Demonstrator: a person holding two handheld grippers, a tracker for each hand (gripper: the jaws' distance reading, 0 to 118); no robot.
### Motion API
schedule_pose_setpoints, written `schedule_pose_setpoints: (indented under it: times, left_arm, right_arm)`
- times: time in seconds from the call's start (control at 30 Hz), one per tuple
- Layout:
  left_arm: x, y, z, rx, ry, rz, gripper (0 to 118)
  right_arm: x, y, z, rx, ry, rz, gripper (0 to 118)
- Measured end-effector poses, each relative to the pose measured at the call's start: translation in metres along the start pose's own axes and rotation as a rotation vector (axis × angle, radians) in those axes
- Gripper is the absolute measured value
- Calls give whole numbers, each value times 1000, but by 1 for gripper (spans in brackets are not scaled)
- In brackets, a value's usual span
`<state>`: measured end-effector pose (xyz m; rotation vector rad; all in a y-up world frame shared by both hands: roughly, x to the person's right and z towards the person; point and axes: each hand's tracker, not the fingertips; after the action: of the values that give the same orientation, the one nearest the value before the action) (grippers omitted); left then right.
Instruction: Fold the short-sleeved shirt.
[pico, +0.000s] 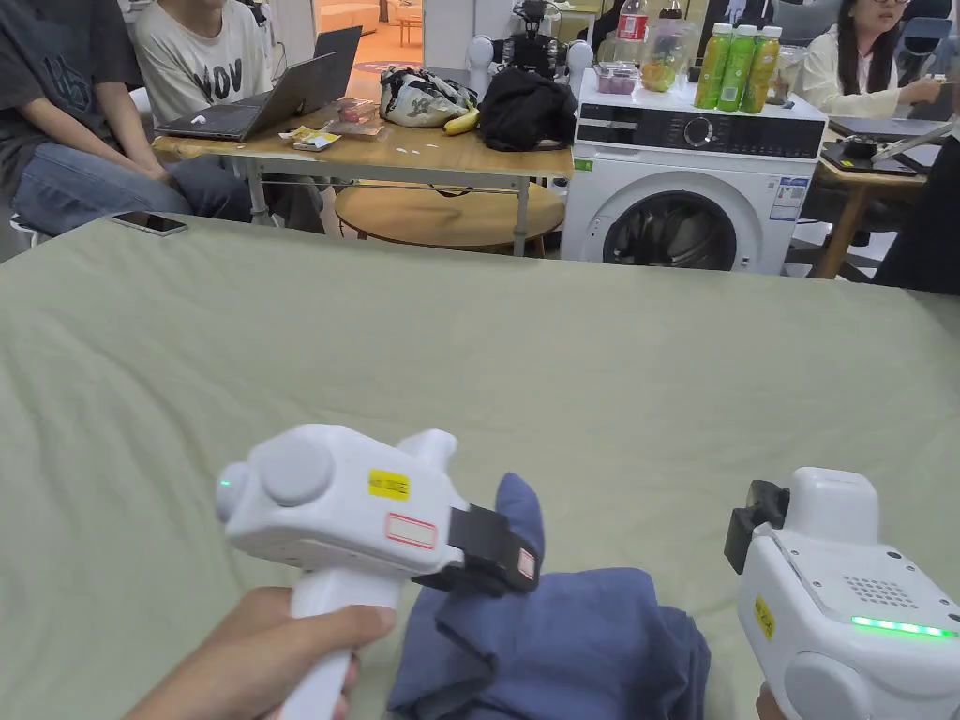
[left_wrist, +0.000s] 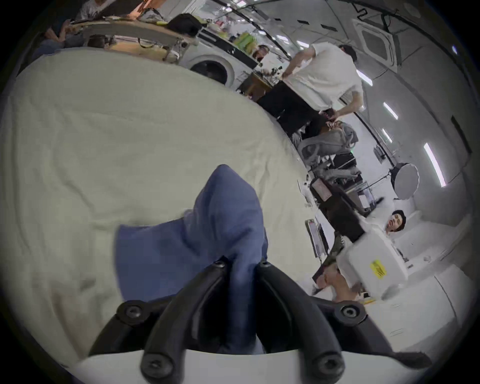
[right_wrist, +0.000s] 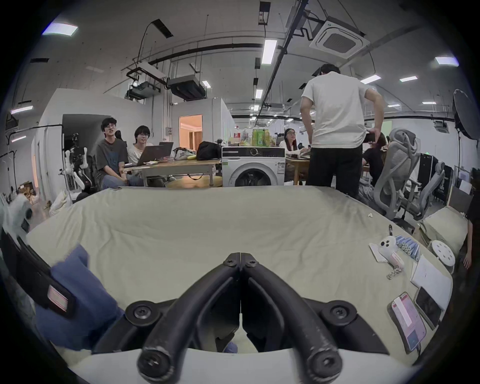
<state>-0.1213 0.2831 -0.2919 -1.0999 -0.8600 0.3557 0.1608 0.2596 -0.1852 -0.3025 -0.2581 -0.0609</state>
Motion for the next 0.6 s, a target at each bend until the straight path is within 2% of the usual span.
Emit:
schedule_pose_setpoints:
  times: [0.33,0.4,0.43,0.5,0.6]
  left_arm:
    - [18,-9,-107,-96,99,43,7]
    - [16,-11,-116,-115,97,59,18]
    - [14,-12,-117,-125,85,67,30]
    - [10,-15,-115,-139,8,99,43]
    - [9,-14,-96,-129,-40,105,45]
  right_arm:
    - [18,-7,7,-18,-35,-10,0]
    - [20,-8,6,-21,-41,-13,0]
    - [22,-8,7,-22,-41,-16,0]
    - [21,-8,6,-25,-41,-17,0]
    - [23,-9,8,-25,-42,-14,0]
